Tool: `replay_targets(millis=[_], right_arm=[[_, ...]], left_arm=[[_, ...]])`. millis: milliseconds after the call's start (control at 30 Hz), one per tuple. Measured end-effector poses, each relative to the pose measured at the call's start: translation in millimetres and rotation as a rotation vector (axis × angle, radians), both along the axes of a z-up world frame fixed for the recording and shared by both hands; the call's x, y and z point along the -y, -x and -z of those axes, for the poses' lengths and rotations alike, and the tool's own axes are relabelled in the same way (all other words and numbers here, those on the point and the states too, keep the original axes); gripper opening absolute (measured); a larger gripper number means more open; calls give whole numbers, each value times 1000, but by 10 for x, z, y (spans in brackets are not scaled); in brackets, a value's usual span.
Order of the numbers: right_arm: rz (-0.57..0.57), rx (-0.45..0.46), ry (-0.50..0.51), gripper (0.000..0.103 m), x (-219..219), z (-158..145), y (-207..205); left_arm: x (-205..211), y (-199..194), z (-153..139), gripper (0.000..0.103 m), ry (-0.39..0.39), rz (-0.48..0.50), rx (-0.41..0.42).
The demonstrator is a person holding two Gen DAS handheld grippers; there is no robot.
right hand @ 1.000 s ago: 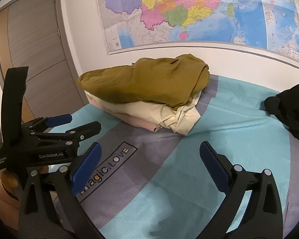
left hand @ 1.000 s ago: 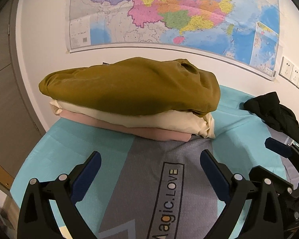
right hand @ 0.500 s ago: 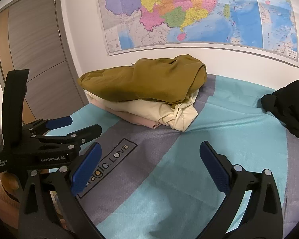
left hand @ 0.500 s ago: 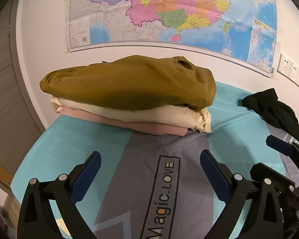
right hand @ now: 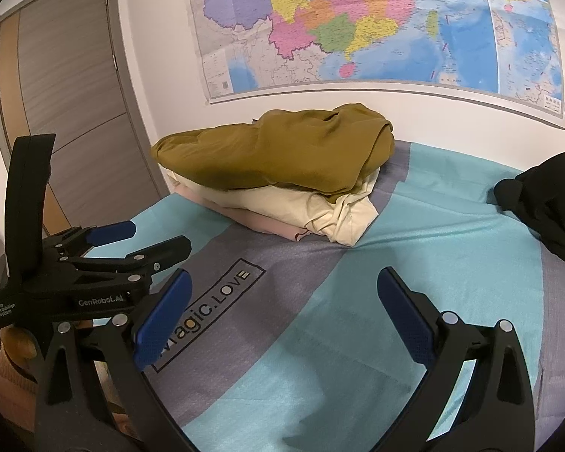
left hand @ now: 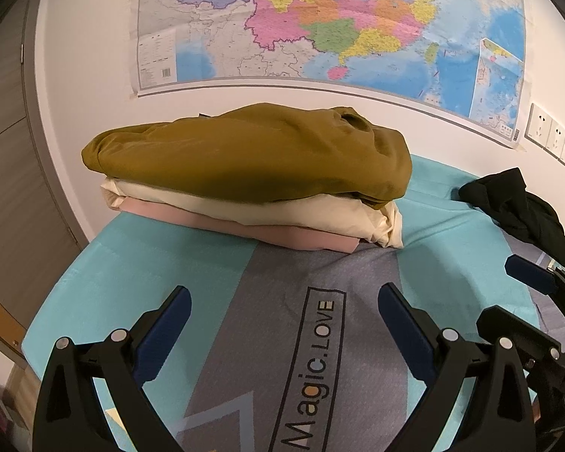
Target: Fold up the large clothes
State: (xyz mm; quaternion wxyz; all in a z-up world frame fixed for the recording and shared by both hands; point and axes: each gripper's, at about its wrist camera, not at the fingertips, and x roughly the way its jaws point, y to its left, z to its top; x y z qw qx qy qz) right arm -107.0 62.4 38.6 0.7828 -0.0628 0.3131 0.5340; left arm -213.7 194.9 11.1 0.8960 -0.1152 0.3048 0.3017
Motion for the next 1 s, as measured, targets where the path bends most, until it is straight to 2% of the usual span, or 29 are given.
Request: replay_targets(millis=[1000], right_arm=[[-10, -6, -7, 97, 40, 15, 28]], left_arm=[[49, 34, 11, 96, 0, 4, -3]])
